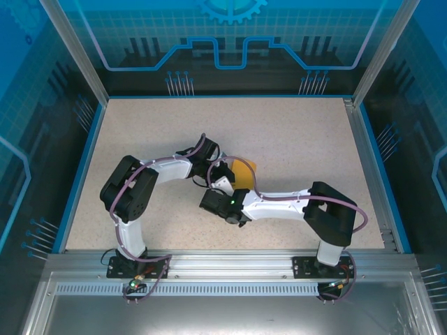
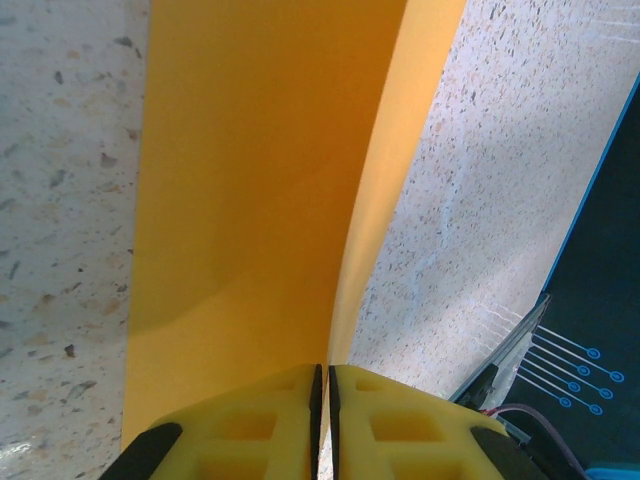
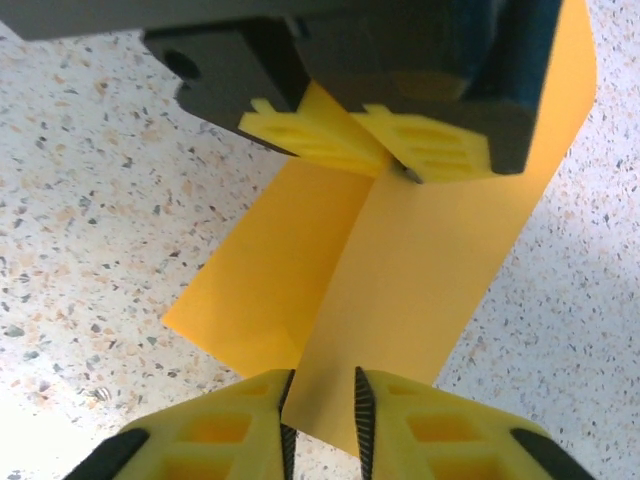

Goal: Fold a paper plane with a square sheet of paper (pick it up from the middle)
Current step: Fold the triangle a second time at the center of the table.

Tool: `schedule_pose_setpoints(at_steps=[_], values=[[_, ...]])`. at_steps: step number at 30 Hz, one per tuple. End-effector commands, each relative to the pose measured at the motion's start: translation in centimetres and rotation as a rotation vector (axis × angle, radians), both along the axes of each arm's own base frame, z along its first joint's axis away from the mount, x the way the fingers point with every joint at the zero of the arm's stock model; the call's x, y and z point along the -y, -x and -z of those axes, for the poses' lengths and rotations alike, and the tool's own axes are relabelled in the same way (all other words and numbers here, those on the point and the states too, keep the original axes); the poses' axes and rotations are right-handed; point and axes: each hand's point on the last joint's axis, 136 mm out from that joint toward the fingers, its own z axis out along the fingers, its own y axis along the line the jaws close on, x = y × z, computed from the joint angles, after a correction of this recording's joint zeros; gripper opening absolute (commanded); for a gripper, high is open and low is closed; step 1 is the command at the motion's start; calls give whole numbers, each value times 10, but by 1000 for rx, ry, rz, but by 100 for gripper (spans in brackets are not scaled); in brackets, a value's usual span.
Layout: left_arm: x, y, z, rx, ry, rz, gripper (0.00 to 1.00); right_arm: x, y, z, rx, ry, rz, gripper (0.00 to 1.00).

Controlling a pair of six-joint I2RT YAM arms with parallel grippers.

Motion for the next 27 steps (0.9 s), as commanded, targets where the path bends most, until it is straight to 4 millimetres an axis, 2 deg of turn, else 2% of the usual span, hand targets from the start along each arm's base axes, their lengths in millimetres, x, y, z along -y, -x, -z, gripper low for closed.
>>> schedule_pose_setpoints(at_steps=[1, 8, 9, 11, 12, 14, 17, 22, 27], values=[[3, 1, -16, 8, 18, 14, 13, 9, -5, -13, 27, -32, 27, 17], [1, 1, -12, 6, 4, 9, 19, 8, -6, -15, 3, -93, 10, 7], [1, 1, -12, 6, 1, 8, 24, 8, -6, -15, -2, -102, 10, 6], [-4, 0, -12, 17, -26, -9, 41, 6, -6, -13, -28, -139, -1, 4], [-8, -1, -12, 25, -47, -21, 43, 6, -6, -11, -46, -158, -7, 4], [-20, -2, -13, 54, -104, -60, 55, 2, -7, -10, -74, -205, -18, 3], [-37, 1, -15, 71, -150, -111, 63, 0, -8, -7, -114, -285, -34, 3], [-58, 11, -15, 67, -163, -185, 65, 5, -11, -3, -223, -496, -32, 4], [-57, 24, -18, 64, -142, -161, 58, 10, -11, -7, -347, -715, -66, 6]])
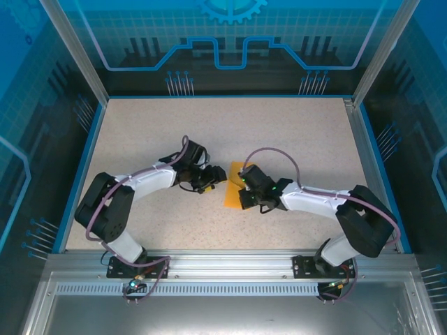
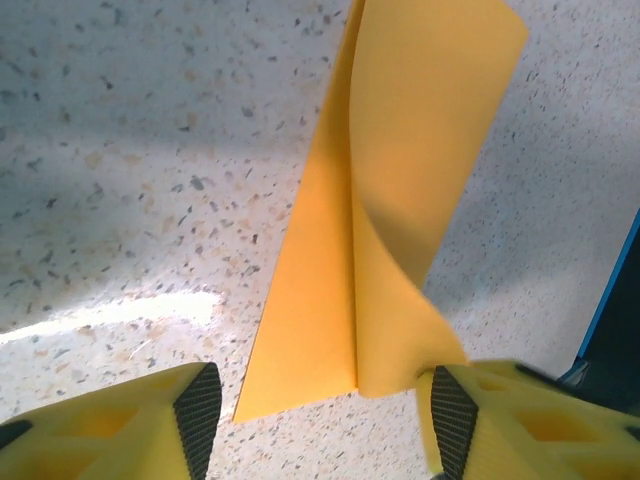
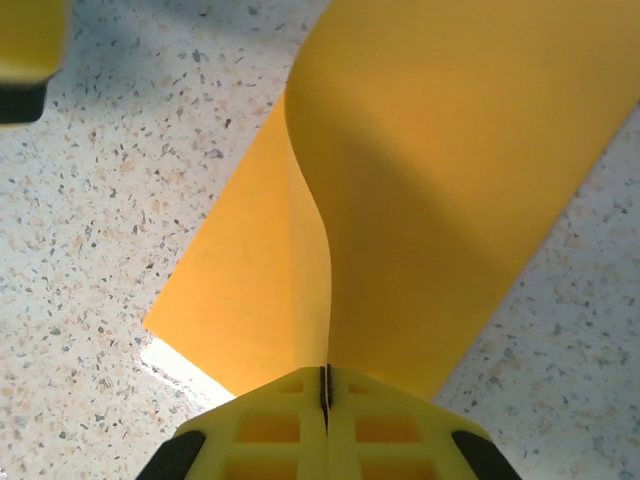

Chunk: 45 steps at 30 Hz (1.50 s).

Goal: Fold a paper plane with a square sheet of paper (pick it up from the middle)
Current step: Fold the triangle a second time at the center of the table.

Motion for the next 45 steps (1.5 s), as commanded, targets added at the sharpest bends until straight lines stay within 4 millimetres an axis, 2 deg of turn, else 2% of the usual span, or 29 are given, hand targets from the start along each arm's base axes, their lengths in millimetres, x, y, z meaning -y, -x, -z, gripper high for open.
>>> schedule_pose_setpoints(at_steps=[1, 6, 11, 17, 24, 30, 33, 38, 43, 45], values=[[-3, 11, -2, -2, -7, 2, 54, -25, 7, -20, -59, -246, -114, 6], [14, 25, -5, 11, 23, 79, 39, -18, 0, -18, -116, -346, -101, 7], [30, 35, 5, -4, 29, 114, 26, -11, -4, -11, -146, -356, -74, 7], [47, 42, 20, -39, 23, 148, 20, -3, -3, -6, -163, -321, -53, 7], [51, 47, 47, -103, -38, 143, 16, -6, -4, -10, -191, -315, -62, 7], [26, 46, 66, -130, -211, 100, 12, 2, -7, -12, -206, -284, -43, 7], [12, 46, 69, -122, -284, 84, 12, -1, -6, -18, -218, -295, -63, 8], [2, 41, 63, -103, -352, 87, 12, -15, -7, -26, -237, -358, -106, 9], [-4, 36, 55, -76, -387, 99, 13, -24, -16, -26, -242, -370, -114, 9], [-3, 34, 51, -73, -377, 99, 14, -22, -17, -21, -254, -352, -104, 9]])
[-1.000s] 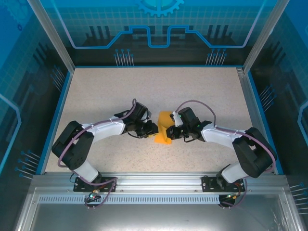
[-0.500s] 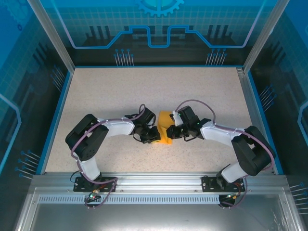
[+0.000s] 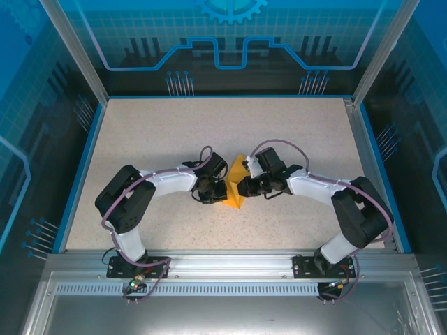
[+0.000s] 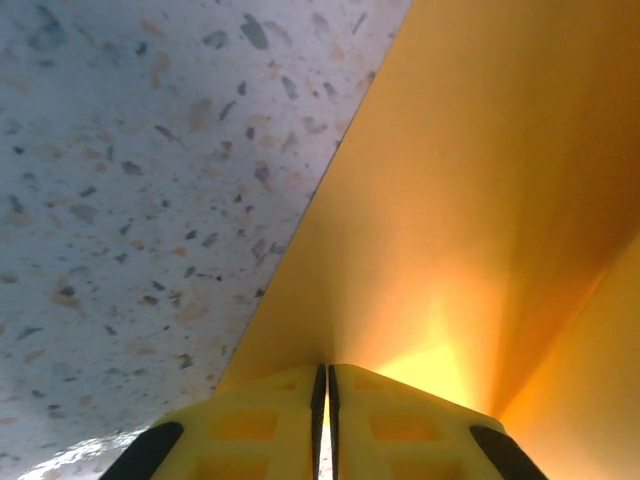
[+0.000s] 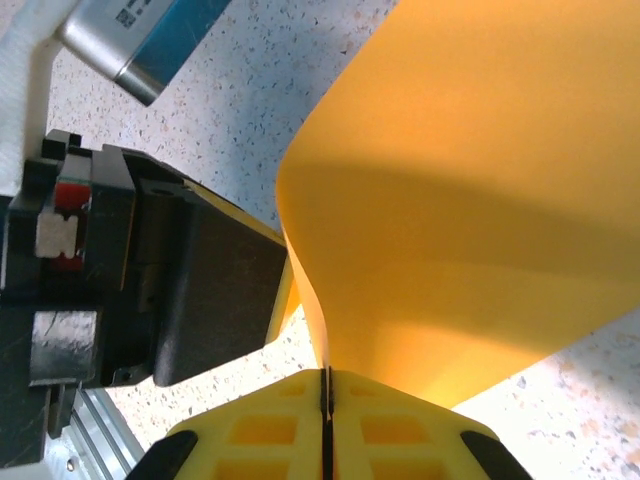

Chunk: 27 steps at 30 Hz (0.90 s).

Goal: Fold a paper plane with a square sheet of paper (pick it up from the middle)
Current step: Fold the triangle a second time at the center of the table.

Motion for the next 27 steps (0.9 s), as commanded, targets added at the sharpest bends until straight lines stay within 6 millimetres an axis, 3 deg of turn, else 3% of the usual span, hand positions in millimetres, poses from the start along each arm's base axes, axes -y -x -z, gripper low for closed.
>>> schedule_pose_setpoints(at_steps=[1, 2, 10, 27], values=[[-15, -1, -7, 9, -68, 12, 15, 0, -4, 3, -29, -2, -9, 9], [-14, -2, -9, 12, -64, 15, 15, -4, -11, -4, -11, -12, -12, 9], [-11, -8, -24, 60, -38, 2, 18, 2, -13, 9, -52, -20, -18, 9], [-3, -12, -18, 51, -14, -7, 17, 9, -14, 34, -112, 48, -31, 11]])
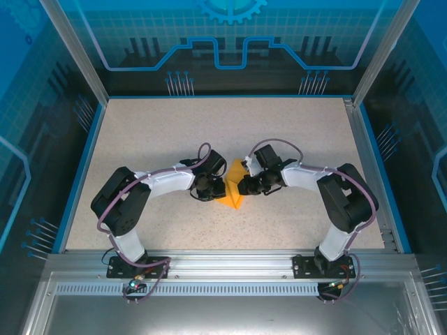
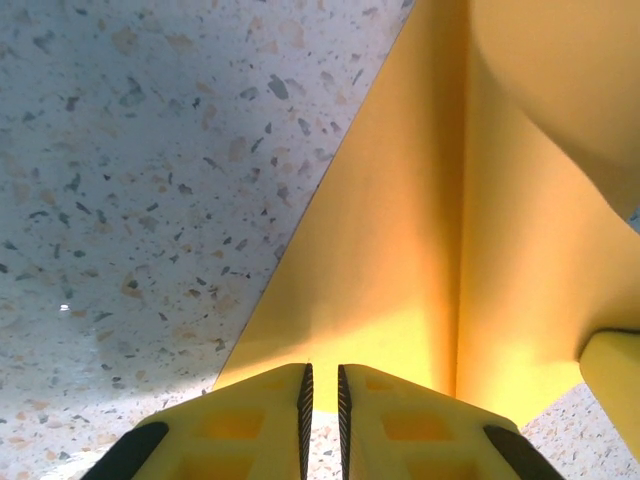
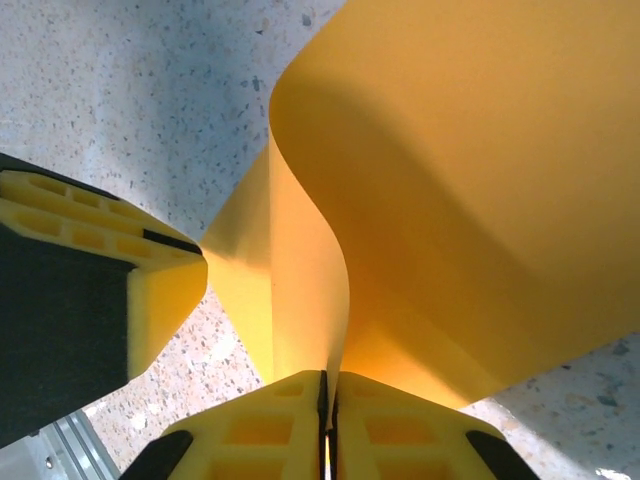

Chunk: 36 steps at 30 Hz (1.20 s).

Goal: Fold a paper plane with a square sheet of paper (pick it up from the middle)
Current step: Fold the triangle a second time at the center of the table.

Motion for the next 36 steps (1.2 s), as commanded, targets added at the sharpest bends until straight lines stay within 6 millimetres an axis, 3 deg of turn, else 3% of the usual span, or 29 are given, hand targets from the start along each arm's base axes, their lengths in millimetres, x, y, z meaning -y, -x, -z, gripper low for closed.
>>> schedule_pose_setpoints(at_steps=[1, 28, 36], values=[[3, -5, -4, 9, 7, -4, 17, 3, -3, 3, -19, 13, -3, 12], [-2, 1, 17, -40, -30, 7, 15, 19, -15, 18, 5, 170, 0, 12], [-1, 1, 18, -44, -32, 9, 15, 16, -14, 17, 5, 173, -18, 12]])
